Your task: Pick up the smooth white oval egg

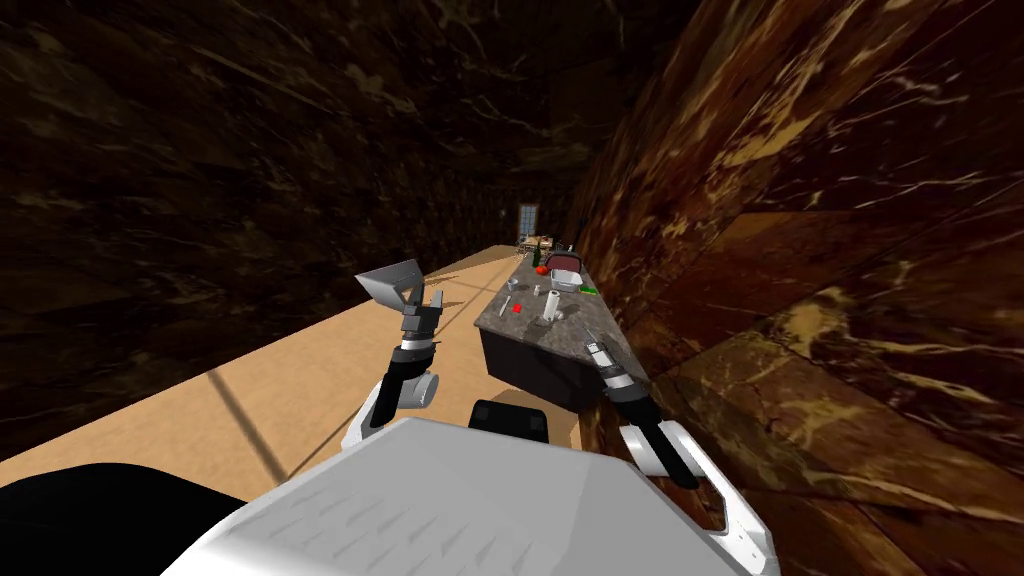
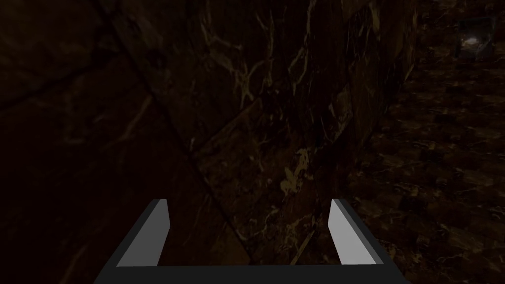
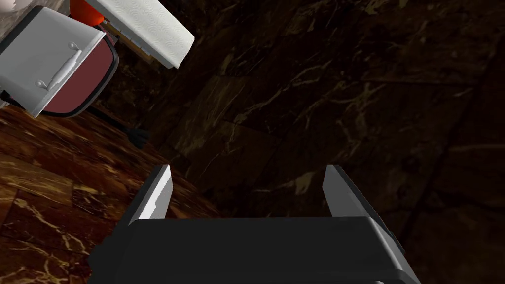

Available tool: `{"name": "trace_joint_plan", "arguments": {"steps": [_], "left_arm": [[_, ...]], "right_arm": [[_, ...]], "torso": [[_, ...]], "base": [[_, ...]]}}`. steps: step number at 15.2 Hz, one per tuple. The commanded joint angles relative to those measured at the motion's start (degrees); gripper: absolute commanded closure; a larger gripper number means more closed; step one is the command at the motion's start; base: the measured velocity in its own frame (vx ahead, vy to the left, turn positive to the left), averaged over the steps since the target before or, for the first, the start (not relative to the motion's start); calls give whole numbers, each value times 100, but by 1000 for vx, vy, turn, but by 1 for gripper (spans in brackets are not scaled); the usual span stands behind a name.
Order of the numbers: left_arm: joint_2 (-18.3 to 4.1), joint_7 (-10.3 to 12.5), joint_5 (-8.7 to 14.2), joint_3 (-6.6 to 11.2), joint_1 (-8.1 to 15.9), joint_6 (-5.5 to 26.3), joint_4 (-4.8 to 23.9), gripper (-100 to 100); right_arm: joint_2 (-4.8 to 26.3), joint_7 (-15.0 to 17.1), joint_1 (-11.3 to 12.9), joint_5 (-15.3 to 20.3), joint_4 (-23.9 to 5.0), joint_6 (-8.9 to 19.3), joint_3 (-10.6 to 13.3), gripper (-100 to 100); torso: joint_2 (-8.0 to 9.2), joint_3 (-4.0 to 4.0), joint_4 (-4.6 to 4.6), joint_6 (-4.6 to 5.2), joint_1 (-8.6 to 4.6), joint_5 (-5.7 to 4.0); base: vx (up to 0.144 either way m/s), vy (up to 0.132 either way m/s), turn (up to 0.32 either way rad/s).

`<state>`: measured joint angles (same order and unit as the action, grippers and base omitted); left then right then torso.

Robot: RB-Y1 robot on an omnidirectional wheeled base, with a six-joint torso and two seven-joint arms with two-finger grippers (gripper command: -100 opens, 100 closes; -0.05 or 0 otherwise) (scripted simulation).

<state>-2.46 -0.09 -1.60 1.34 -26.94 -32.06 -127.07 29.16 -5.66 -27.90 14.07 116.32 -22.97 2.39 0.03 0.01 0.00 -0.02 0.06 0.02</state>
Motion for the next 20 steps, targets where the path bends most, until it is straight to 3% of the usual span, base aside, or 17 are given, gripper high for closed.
{"name": "trace_joint_plan", "arguments": {"steps": [1, 2, 3, 5, 6, 7, 10, 12, 15, 17, 18, 19, 20], "left_arm": [[0, 0, 0, 0, 0, 0, 0, 0], [0, 0, 0, 0, 0, 0, 0, 0], [0, 0, 0, 0, 0, 0, 0, 0], [0, 0, 0, 0, 0, 0, 0, 0], [0, 0, 0, 0, -1, 0, 0, 0], [0, 0, 0, 0, 0, 0, 0, 0], [0, 0, 0, 0, 0, 0, 0, 0], [0, 0, 0, 0, 0, 0, 0, 0], [0, 0, 0, 0, 0, 0, 0, 0], [0, 0, 0, 0, 0, 0, 0, 0], [0, 0, 0, 1, -1, 0, 0, 0], [0, 0, 0, 0, 1, 0, 0, 0], [0, 0, 0, 0, 0, 0, 0, 0]], "right_arm": [[286, -64, 26, 286, -269, 43, 12, -100], [415, -64, 26, 301, -269, 43, 12, -100], [553, -106, 45, 499, -498, 37, 9, -100], [687, -106, 45, 518, -498, 37, 9, -100], [894, -149, 63, 737, -731, 31, 8, -100], [961, -149, 63, 737, -731, 31, 8, -100], [1370, -237, 99, 1168, -1102, 18, 6, -100], [1510, -237, 99, 1184, -1203, 18, 6, -100], [1913, -324, 134, 1622, -1681, 3, 8, -100], [2053, -324, 134, 1635, -1681, 3, 8, -100], [2254, -368, 150, 1859, -1919, -4, 11, -100], [2320, -368, 150, 1859, -1919, -4, 11, -100], [2483, -411, 166, 2065, -2126, -12, 16, -100]], "torso": [[0, 0, 0, 0, 0, 0], [-2, -1, 0, -3, 1, 0], [-1, -1, -1, 0, 1, 0], [0, 0, 0, 0, 2, 0], [0, 0, 0, 3, 0, 0], [0, 0, 0, -1, 1, 0], [0, 0, 0, 0, 1, 1], [-1, -1, 0, -1, 2, 1], [-1, -1, 0, 0, 1, 0], [-1, -1, 0, -1, 3, 1], [-1, 0, 0, 3, 1, 1], [-2, -1, 0, -3, 2, 1], [-2, -1, 0, 0, 2, 1]], "base": [[-7, 27, 226], [-6, 27, 210], [-8, 32, 253], [-6, 23, 132], [-5, 26, 172], [-5, 27, 208], [-6, 29, 282], [-3, 22, 134], [-3, 29, 217], [-1, 23, 157], [-1, 26, 253], [0, 24, 231], [4, 28, 232]]}}
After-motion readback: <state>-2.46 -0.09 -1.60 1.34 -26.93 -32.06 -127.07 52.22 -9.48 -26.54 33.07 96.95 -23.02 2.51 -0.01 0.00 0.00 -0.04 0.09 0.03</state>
